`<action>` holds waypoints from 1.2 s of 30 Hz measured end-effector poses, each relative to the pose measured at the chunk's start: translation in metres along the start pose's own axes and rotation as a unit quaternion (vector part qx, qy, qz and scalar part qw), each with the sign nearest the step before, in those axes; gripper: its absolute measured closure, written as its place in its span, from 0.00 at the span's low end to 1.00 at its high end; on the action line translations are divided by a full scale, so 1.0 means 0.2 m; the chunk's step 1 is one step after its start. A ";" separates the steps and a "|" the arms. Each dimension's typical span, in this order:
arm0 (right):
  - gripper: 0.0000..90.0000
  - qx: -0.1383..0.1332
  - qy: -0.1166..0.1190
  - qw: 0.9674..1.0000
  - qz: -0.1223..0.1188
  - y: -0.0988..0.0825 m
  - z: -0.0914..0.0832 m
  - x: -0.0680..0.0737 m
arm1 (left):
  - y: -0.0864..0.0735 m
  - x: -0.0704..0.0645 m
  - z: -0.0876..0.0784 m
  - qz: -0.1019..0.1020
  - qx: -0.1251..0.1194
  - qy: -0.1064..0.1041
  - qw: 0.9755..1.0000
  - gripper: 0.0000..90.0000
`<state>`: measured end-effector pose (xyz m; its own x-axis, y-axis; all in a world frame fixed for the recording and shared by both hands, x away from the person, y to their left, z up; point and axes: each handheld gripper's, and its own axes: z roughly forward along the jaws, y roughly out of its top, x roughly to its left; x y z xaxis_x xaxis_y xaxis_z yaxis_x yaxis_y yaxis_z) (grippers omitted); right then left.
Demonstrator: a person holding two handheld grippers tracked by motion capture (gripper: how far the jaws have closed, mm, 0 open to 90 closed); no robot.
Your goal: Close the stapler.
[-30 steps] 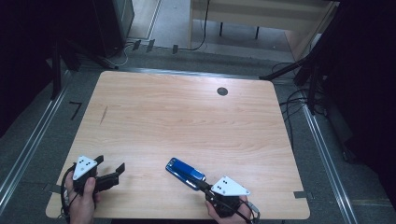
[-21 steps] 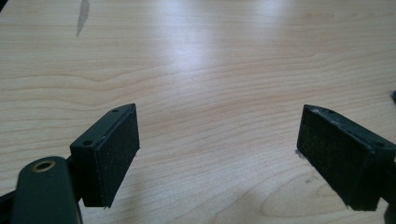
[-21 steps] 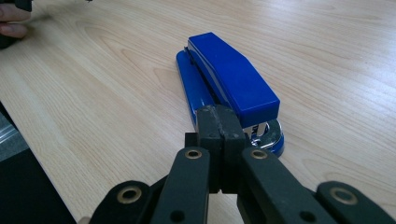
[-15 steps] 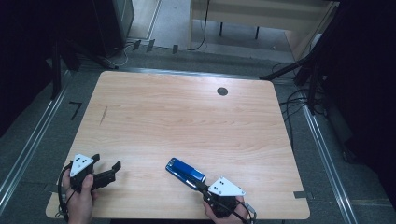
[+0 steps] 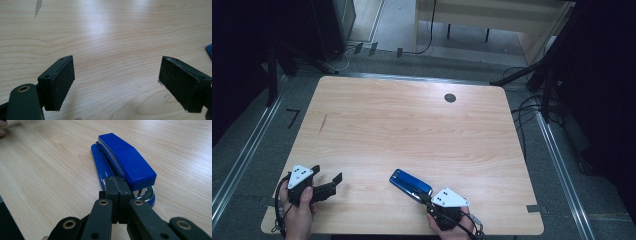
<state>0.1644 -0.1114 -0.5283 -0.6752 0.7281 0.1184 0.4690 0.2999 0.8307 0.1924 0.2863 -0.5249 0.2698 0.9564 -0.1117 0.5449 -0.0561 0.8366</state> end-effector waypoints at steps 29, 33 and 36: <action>1.00 0.018 -0.029 0.999 -0.019 0.02 0.06 -0.06 | 0.00 0.00 0.00 0.002 0.002 0.000 1.000 0.15; 1.00 0.017 -0.033 0.999 -0.019 0.02 0.07 -0.07 | 0.00 -0.01 0.00 0.004 0.002 -0.001 1.000 0.15; 1.00 0.015 -0.039 0.999 -0.017 0.03 0.08 -0.09 | 0.00 -0.01 0.00 0.003 0.003 0.001 1.000 0.15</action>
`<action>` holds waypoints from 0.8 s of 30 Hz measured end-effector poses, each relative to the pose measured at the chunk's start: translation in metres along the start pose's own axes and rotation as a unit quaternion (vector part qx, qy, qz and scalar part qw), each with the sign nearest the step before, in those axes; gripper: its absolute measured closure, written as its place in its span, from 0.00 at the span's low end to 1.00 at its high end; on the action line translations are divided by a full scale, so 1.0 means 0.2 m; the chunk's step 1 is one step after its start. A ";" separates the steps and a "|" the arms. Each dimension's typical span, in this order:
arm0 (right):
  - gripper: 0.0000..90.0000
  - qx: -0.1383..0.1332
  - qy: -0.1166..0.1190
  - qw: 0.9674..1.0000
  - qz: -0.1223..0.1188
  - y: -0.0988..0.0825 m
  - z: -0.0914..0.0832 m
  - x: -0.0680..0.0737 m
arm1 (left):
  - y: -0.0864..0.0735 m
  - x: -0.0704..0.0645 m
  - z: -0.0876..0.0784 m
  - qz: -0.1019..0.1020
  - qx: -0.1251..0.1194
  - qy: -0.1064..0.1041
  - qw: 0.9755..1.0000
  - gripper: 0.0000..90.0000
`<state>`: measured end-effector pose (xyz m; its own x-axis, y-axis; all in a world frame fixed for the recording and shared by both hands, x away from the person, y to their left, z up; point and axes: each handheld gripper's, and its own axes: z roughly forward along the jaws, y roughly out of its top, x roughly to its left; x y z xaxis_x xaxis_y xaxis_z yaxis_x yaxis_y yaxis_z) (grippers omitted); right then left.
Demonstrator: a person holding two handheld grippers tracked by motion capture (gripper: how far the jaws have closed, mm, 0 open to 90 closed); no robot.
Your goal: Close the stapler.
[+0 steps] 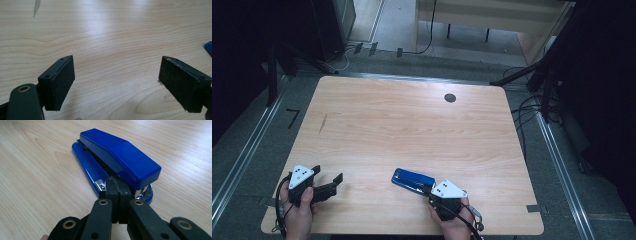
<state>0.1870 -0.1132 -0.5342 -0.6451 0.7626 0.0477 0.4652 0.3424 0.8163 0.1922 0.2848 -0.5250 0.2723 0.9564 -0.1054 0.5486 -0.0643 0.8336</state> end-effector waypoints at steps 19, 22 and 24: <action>1.00 -0.009 -0.031 0.999 0.017 0.05 0.08 -0.10 | 0.00 0.00 0.00 0.000 -0.001 0.002 1.000 0.15; 1.00 -0.011 -0.034 0.999 0.018 0.06 0.09 -0.11 | 0.00 0.00 0.00 -0.001 -0.001 0.003 1.000 0.15; 1.00 -0.014 -0.029 0.999 0.024 0.06 0.10 -0.12 | 0.00 0.00 0.00 -0.002 0.001 0.003 1.000 0.15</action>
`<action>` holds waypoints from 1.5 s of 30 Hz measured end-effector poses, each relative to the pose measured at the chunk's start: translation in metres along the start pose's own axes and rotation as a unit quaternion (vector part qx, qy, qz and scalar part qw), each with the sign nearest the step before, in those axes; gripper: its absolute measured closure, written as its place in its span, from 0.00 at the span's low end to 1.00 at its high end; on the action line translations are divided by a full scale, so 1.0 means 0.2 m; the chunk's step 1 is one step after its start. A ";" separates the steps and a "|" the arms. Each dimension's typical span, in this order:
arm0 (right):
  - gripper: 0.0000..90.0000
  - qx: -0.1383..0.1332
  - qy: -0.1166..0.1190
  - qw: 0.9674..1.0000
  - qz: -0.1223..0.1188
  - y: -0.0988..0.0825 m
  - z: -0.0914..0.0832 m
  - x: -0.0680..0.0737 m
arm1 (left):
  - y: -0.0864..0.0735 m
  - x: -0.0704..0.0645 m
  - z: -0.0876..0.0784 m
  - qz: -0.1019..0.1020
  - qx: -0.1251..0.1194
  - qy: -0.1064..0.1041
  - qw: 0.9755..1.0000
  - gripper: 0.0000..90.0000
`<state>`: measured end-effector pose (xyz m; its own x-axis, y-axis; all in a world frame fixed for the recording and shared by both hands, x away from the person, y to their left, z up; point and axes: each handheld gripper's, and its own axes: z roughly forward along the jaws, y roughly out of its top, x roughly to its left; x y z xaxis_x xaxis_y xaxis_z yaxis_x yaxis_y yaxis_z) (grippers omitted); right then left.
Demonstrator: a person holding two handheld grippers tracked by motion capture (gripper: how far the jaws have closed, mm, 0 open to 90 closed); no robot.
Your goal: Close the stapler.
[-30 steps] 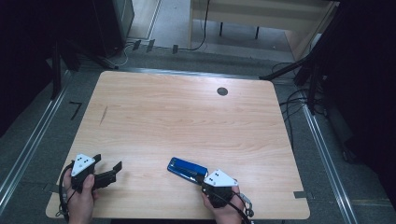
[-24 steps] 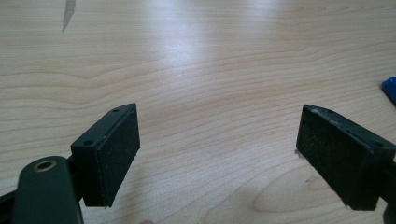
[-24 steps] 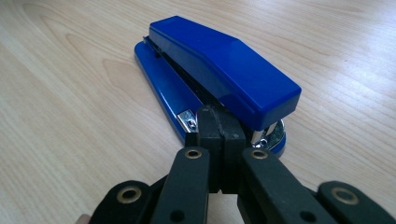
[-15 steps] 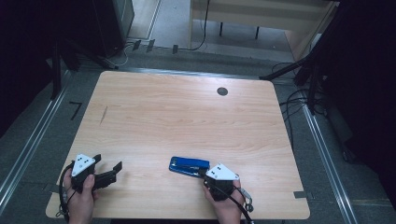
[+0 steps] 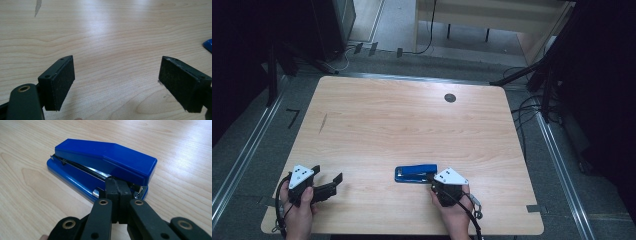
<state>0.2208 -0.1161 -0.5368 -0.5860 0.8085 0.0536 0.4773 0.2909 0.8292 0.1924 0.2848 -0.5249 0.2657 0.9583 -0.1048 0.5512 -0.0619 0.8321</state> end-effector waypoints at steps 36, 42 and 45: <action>0.42 -0.028 0.037 0.998 0.039 -0.05 -0.33 -0.30 | 0.00 0.00 0.00 0.002 -0.002 0.000 1.000 0.15; 0.33 -0.041 0.038 0.997 0.059 -0.06 -0.38 -0.37 | 0.00 0.00 0.00 0.003 -0.003 0.000 1.000 0.15; 0.26 -0.044 0.042 0.996 0.065 -0.08 -0.39 -0.41 | 0.00 0.00 0.00 0.004 -0.002 0.001 1.000 0.15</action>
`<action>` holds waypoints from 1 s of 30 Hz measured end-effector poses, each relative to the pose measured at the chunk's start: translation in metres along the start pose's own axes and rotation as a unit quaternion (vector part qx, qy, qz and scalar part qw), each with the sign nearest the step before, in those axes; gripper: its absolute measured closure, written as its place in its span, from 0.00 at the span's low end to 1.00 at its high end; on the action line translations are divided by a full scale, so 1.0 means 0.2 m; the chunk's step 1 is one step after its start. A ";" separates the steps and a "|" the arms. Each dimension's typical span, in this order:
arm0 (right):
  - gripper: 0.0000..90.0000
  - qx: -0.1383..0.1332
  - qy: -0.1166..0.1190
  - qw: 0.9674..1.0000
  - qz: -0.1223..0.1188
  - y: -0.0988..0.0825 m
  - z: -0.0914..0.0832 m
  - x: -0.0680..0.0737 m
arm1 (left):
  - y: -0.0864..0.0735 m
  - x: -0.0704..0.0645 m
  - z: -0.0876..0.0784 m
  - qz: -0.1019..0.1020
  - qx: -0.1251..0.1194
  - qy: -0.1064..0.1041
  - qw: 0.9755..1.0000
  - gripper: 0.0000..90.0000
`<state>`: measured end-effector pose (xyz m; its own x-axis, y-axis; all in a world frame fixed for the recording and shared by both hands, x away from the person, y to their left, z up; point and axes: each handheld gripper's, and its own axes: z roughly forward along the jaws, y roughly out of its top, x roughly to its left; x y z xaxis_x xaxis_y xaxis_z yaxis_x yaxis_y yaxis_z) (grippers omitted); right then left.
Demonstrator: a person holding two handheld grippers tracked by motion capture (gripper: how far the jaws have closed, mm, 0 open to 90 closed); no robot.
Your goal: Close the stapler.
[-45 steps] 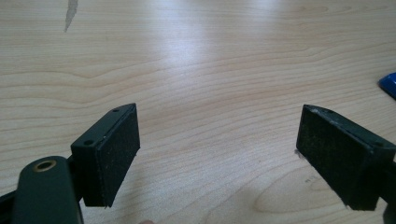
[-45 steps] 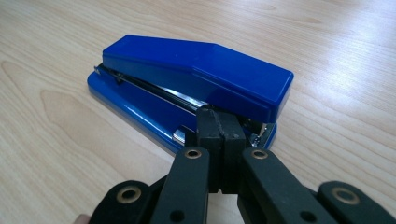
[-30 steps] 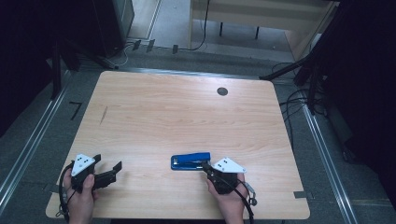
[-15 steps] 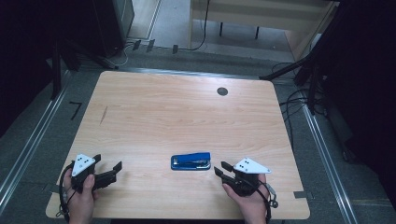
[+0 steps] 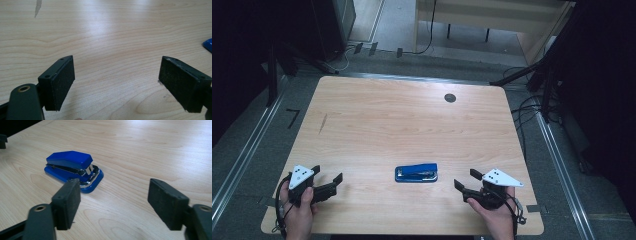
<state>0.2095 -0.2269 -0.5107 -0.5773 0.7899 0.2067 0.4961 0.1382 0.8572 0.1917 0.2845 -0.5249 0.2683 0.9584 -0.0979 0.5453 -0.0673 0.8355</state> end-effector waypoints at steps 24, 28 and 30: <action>0.18 -0.011 -0.062 0.998 0.026 -0.09 -0.15 -0.27 | 0.00 0.00 0.01 0.001 0.007 -0.002 1.000 0.15; 0.17 -0.022 -0.070 0.997 0.029 -0.12 -0.19 -0.32 | 0.01 0.00 0.01 0.001 0.010 -0.001 1.000 0.15; 0.16 -0.025 -0.068 0.997 0.030 -0.13 -0.20 -0.34 | 0.01 0.00 0.01 0.000 0.011 -0.002 1.000 0.15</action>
<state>0.2093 -0.3085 -0.5278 -0.4536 0.8695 0.1953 0.4913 0.0611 0.8688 0.1946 0.2833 -0.5252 0.2714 0.9573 -0.0996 0.5627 -0.0739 0.8234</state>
